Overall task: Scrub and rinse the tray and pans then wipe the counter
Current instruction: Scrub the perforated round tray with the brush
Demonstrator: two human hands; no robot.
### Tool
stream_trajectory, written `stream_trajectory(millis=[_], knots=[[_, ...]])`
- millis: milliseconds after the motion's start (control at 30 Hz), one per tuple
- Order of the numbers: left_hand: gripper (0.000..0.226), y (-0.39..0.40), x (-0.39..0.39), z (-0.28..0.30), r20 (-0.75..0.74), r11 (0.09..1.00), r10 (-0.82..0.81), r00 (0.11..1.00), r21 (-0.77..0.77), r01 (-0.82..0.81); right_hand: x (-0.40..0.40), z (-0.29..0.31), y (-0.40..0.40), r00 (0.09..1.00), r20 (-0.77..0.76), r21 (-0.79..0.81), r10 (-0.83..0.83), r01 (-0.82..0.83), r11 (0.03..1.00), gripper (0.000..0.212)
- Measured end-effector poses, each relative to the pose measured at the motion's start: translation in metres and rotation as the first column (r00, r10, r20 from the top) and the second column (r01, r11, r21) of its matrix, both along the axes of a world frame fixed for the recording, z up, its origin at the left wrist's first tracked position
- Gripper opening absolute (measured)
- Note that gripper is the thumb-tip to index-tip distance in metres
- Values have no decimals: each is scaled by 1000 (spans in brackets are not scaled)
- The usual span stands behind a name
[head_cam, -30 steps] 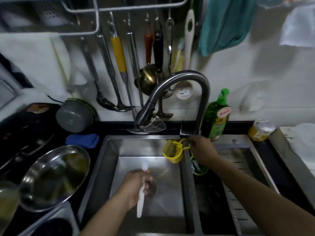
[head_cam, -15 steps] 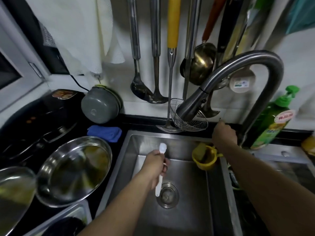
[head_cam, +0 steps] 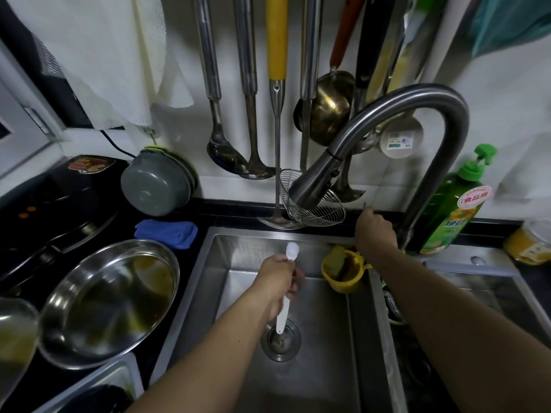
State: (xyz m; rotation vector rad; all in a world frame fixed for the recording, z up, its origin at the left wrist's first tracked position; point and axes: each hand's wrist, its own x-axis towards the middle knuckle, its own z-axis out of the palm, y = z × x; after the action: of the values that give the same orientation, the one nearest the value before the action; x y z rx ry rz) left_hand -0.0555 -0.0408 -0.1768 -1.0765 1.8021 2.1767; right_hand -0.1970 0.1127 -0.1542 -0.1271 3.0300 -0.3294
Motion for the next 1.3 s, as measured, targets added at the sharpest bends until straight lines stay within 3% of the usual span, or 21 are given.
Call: stream_trajectory(millis=[533, 833, 967, 1033, 1100, 1133, 1167, 1200, 1233, 1267, 1300], knots=[[26, -1, 6, -4, 40, 1000, 4, 999, 14, -5, 3, -2, -1, 1000, -10, 31, 25, -25, 999, 37], [23, -17, 27, -3, 47, 985, 145, 988, 91, -149, -7, 3, 3, 991, 63, -139, -122, 129, 982, 29], [20, -25, 37, 6, 14, 970, 177, 984, 169, -176, 14, 0, 7, 993, -29, -288, -114, 101, 952, 39], [16, -25, 52, 12, -7, 959, 177, 984, 224, -171, 41, -10, 10, 992, -92, -390, -90, 47, 920, 34], [17, -20, 69, 16, -14, 947, 195, 981, 264, -184, 77, -19, 10, 996, 88, -506, 17, 30, 862, 19], [17, -16, 78, 18, -7, 941, 204, 979, 279, -194, 99, -21, 8, 947, 294, -597, 129, 76, 799, 24], [18, -10, 84, 20, -4, 931, 212, 977, 304, -201, 125, -20, 5, 823, 493, -683, 283, 165, 711, 33], [20, -4, 89, 19, -4, 922, 213, 977, 330, -200, 150, -19, 0, 667, 600, -747, 442, 270, 607, 39], [24, 3, 93, 18, -7, 921, 197, 980, 344, -182, 173, -19, -6, 559, 622, -778, 549, 361, 514, 41], [26, 7, 96, 10, -7, 941, 162, 987, 303, -152, 190, -18, -11, 529, 615, -789, 585, 419, 449, 39], [28, 10, 97, 0, -2, 972, 115, 993, 208, -112, 201, -25, -14, 559, 609, -793, 562, 436, 425, 34]])
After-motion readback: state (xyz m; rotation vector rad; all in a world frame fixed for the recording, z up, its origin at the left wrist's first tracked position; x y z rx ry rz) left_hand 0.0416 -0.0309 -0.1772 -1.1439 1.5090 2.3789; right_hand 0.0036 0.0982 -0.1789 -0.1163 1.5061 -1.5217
